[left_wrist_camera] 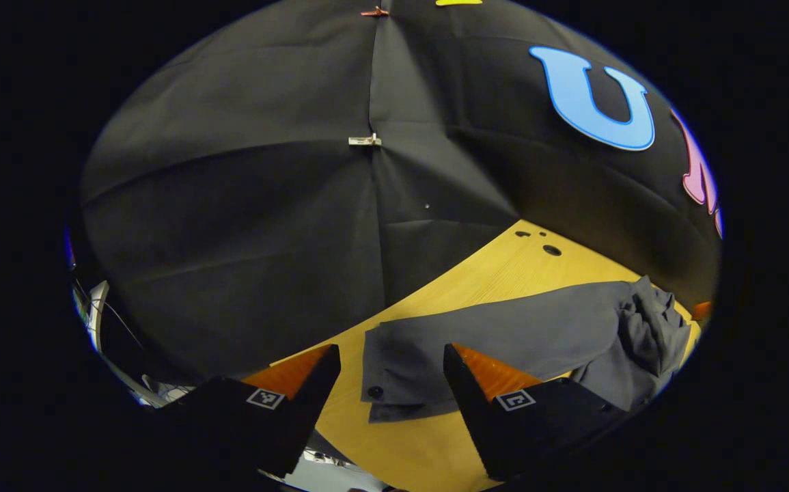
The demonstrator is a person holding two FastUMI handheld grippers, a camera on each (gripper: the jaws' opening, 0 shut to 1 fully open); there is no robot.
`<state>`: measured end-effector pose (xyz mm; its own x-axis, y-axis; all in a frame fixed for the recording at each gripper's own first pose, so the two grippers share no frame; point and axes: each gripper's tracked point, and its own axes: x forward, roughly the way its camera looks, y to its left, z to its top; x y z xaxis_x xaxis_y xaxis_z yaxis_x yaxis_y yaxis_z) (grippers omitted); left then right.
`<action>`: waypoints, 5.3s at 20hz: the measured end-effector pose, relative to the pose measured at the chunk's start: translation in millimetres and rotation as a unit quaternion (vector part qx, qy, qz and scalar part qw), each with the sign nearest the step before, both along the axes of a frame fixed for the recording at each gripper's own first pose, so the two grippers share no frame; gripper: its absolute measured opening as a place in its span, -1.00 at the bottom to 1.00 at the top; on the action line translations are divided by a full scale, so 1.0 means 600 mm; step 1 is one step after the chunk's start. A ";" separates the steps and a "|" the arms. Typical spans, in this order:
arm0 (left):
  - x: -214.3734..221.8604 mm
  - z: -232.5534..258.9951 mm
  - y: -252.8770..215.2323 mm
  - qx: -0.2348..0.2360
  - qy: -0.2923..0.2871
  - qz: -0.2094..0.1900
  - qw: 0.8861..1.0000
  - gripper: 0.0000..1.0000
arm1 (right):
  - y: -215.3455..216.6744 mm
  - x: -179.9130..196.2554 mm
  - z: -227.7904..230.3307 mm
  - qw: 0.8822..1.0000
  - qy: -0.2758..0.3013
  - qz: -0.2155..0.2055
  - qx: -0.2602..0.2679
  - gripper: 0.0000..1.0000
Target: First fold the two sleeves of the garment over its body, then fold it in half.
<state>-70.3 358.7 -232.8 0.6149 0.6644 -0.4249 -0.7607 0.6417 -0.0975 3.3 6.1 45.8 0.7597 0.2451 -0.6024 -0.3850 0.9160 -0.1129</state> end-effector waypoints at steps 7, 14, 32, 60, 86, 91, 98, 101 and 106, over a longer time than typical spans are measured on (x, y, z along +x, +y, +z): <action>0.051 -0.073 0.039 -0.019 0.033 -0.015 0.999 0.92 | -0.128 -0.042 0.059 0.995 -0.021 -0.091 0.043 0.96; 0.070 -0.122 0.053 -0.061 0.045 -0.013 0.997 0.92 | -0.245 -0.121 0.088 0.986 -0.035 -0.156 0.045 0.96; 0.137 0.001 0.009 0.004 0.022 -0.082 0.996 -0.90 | -0.391 -0.222 0.021 0.967 -0.026 -0.243 0.079 0.97; 0.574 0.212 -0.821 0.012 -0.054 -0.465 0.884 -0.89 | -0.546 -0.189 -0.114 0.953 0.049 -0.260 0.147 0.99; 0.350 0.141 -0.678 0.051 -0.006 -0.516 0.855 0.92 | -0.434 -0.315 -0.163 0.928 0.097 -0.319 0.167 0.98; 0.226 0.087 -0.524 0.069 0.014 -0.479 0.875 0.92 | -0.403 -0.333 -0.200 0.927 0.113 -0.322 0.158 0.98; 0.094 -0.050 -0.401 0.033 0.082 -0.431 0.898 0.93 | -0.362 -0.368 -0.260 0.919 0.152 -0.329 0.157 0.98; 0.065 -0.094 -0.384 0.008 0.100 -0.422 0.901 0.93 | -0.346 -0.372 -0.268 0.916 0.157 -0.332 0.161 0.99; 0.051 -0.131 -0.399 -0.017 0.113 -0.424 0.899 0.93 | -0.328 -0.378 -0.280 0.926 0.160 -0.320 0.119 0.98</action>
<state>-39.4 119.4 -311.4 0.7891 -0.0168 -0.6140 -0.0031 0.9995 -0.0313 -223.8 -190.6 -122.4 0.5870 -0.0379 -0.8087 0.2662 0.9524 0.1486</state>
